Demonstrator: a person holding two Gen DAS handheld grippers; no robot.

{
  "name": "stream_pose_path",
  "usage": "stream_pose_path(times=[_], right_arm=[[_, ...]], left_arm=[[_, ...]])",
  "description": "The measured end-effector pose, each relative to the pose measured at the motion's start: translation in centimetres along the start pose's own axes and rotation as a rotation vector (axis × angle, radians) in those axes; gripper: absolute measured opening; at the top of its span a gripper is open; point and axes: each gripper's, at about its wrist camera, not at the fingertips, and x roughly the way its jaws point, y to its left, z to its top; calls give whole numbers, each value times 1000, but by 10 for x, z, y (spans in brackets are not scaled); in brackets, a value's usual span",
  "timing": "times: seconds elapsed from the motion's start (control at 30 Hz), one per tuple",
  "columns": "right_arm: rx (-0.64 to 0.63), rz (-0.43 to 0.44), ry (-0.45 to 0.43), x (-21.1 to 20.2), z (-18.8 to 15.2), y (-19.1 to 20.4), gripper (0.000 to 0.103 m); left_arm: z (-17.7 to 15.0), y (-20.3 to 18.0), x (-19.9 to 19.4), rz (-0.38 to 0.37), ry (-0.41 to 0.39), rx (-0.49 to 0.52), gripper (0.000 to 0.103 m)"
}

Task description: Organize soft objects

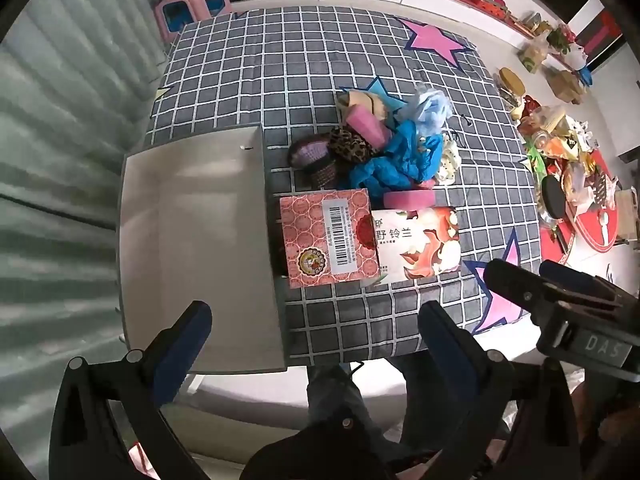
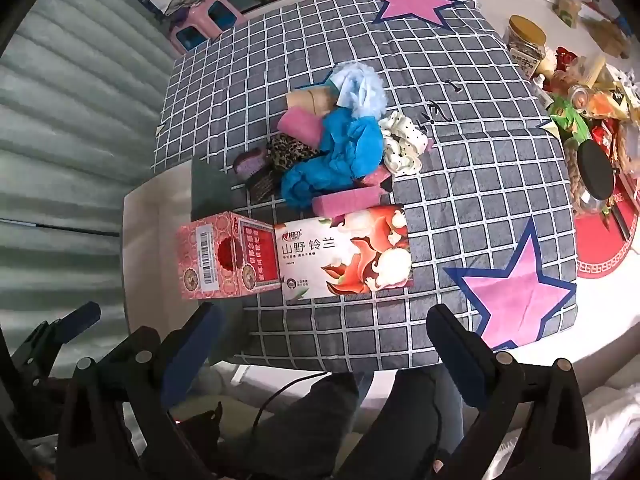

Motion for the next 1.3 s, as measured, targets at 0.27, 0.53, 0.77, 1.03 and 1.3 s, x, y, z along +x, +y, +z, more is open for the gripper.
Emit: stream_pose_path(times=[0.27,0.53,0.77,1.03,1.3], right_arm=[[3,-8,2,0,1,-2,103],[43,-11,10,-2,-10,-5,103],[69,-25,-31,-2,-13,-10,103],[82,-43,-20,-1,-13,-11,103],[145,40,9,10,7,-36,103]], left_arm=[[-4,2,-1,-2,12,-7,103],[-14,4,4,-24,46,-1,103],[-8,8,7,-5,-11,12,103],[5,10,15,-9,25,18,103],[35,-8,36,4,56,34,103]])
